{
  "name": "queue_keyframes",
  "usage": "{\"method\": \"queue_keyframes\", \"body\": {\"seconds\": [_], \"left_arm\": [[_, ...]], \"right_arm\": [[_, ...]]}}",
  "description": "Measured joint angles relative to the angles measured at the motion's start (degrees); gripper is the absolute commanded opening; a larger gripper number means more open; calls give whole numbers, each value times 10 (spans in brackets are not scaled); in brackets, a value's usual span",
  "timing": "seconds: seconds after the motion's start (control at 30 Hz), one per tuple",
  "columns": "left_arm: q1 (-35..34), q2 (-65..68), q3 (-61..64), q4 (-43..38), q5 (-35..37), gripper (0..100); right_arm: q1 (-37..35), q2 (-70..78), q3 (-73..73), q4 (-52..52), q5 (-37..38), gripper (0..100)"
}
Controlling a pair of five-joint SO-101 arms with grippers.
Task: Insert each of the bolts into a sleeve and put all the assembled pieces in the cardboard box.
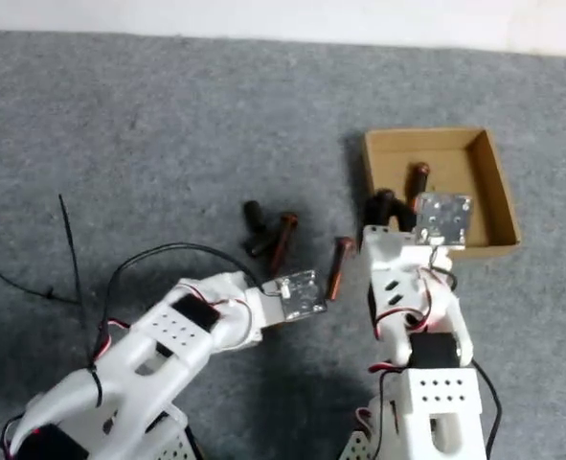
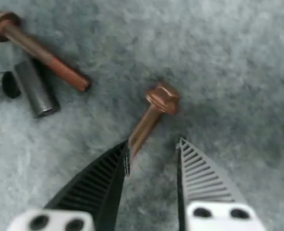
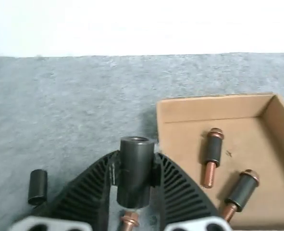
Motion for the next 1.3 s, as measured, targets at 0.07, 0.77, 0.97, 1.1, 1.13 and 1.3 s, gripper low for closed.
{"method": "queue_keyframes", "body": {"seconds": [0.07,0.77,0.97,1.1,1.13,1.3], "left_arm": [[-1,12,-9,-3,0,158],[-10,229,-164,-23,-28,158],[-10,236,-197,36,-63,157],[-10,239,-206,58,-75,158],[-10,239,-207,60,-76,158],[-10,239,-207,63,-79,156]], "right_arm": [[11,0,0,-2,-5,5],[32,-2,10,-4,-39,5],[32,-2,10,-4,-39,5],[32,-2,10,-4,-39,5],[32,-2,10,-4,-39,5],[32,-2,10,-4,-39,5]]}}
